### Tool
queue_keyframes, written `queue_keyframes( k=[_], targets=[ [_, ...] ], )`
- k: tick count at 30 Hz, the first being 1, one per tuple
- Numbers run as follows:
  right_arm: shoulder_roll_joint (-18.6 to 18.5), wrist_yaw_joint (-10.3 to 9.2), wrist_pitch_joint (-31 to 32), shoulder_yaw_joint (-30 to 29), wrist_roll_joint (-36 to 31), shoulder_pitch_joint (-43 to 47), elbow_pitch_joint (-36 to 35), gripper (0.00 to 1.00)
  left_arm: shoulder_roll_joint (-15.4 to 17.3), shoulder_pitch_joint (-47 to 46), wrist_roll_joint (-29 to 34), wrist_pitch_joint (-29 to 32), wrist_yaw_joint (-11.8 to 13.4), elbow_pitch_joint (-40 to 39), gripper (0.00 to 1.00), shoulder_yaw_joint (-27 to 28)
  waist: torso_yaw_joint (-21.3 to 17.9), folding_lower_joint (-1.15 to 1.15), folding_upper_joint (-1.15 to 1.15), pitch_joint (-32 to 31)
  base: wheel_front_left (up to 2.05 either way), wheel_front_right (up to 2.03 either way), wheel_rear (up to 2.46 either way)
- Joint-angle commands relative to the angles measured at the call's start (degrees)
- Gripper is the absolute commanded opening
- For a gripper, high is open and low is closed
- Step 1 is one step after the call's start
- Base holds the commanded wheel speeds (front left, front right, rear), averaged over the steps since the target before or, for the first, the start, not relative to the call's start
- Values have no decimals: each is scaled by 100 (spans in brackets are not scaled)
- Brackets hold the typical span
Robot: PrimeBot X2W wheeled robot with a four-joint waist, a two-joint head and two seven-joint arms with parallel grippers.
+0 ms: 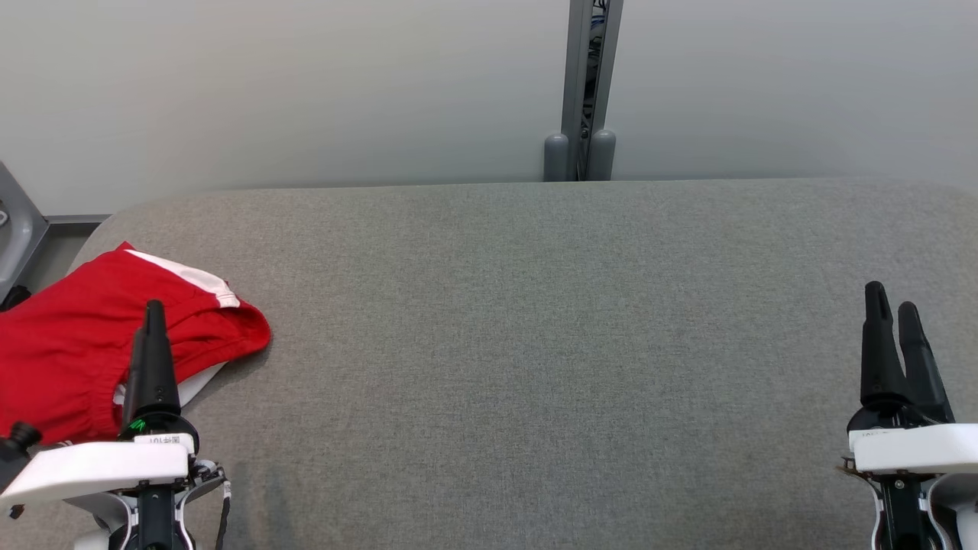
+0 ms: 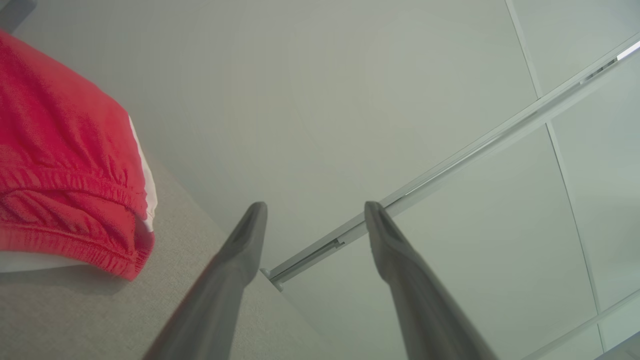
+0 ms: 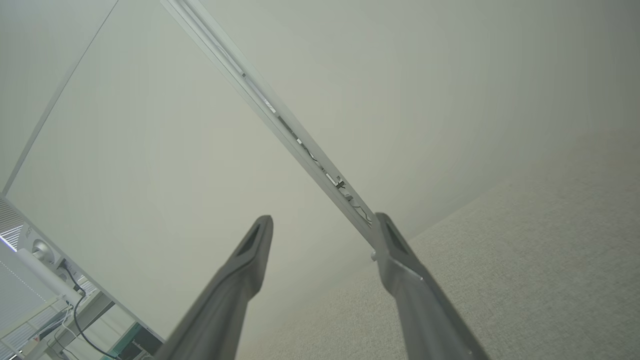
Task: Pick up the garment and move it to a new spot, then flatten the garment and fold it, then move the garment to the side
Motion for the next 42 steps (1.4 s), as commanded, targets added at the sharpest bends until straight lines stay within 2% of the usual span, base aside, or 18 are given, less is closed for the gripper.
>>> queue_keyframes(
  k=[1,8,16,25,34,38,42],
  targets=[
    [-55,23,-74,9,-296,-136,-156,100,58,-20,250,-69,-6,-173,100,-52,-4,0,0,-2,0,0,0],
    [-62,26,-169,43,-996,-101,-190,100,63,74,1137,-221,-6,-458,100,-351,-21,0,0,-7,0,0,0],
    [-70,28,-277,73,-1813,-61,-78,100,69,175,1948,-381,151,-620,100,-795,-59,0,0,-10,0,0,0],
    [-77,31,-378,157,-2680,-18,106,100,76,286,3002,-551,443,-475,100,-1277,-127,0,0,-28,0,0,0],
    [-84,33,-467,206,-3232,10,237,100,80,342,3844,-686,723,-284,100,-1644,-172,0,0,-46,0,0,0],
    [-87,34,-509,238,-3442,14,333,100,84,376,4035,-750,980,-190,100,-1747,-192,0,0,-58,0,0,0],
    [-90,34,-553,258,-3630,11,439,100,86,373,4284,-816,1094,-118,100,-1892,-207,0,0,-62,0,0,0]
  ],
)
